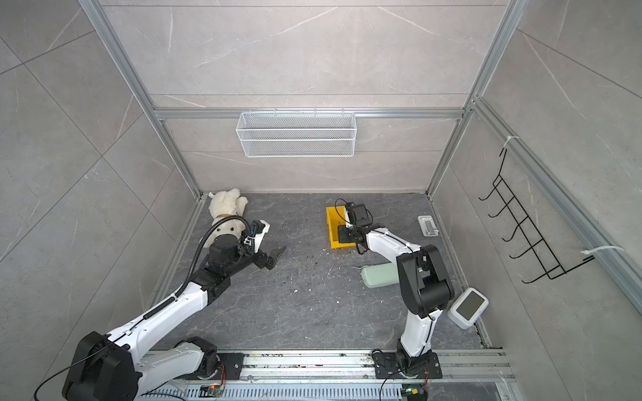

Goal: Put the screwdriver in the bin
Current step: Place the screwdriver into the bin.

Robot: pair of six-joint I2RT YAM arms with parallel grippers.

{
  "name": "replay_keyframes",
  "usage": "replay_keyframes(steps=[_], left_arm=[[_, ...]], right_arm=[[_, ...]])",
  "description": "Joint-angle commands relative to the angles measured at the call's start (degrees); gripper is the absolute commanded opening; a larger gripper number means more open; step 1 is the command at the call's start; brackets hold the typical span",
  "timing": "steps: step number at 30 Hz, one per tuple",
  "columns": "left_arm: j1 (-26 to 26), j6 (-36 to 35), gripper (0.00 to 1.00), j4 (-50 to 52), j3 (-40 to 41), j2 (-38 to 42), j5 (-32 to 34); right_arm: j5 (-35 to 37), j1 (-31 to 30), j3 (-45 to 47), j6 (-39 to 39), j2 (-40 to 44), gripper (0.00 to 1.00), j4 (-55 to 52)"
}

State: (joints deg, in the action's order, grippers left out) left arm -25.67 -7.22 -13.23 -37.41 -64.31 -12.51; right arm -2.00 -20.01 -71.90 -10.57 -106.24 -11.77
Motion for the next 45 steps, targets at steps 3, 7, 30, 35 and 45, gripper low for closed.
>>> replay_keyframes(steps=[3,7,30,35,45], left_arm=[[0.09,0.86,1.00,-1.19,0.30,0.96,-1.30],[0.09,0.29,1.00,-0.52,0.26,1.79,-0.80],[0.09,-0.53,1.00,-0.13,1.53,5.05,0.78],[0.18,-0.73,1.00,-0.27,2.01,5.60,2.48],[10.95,3.67,1.00,1.19,8.61,10.51,15.21]], right_arm=[[-0.44,-0.20,-5.49,-0.33,-4.43,0.38,-5.14],[-0.92,-0.20,-8.51,-0.33,-7.14,0.31,-7.76],[0.79,-0.29,-20.08,2.44,-15.66,0.36,-9.41],[0.70,-0.23,-14.01,3.66,-9.15,0.50,-5.98],[4.37,-0.12,11.36,5.24,17.02,0.79,10.38]])
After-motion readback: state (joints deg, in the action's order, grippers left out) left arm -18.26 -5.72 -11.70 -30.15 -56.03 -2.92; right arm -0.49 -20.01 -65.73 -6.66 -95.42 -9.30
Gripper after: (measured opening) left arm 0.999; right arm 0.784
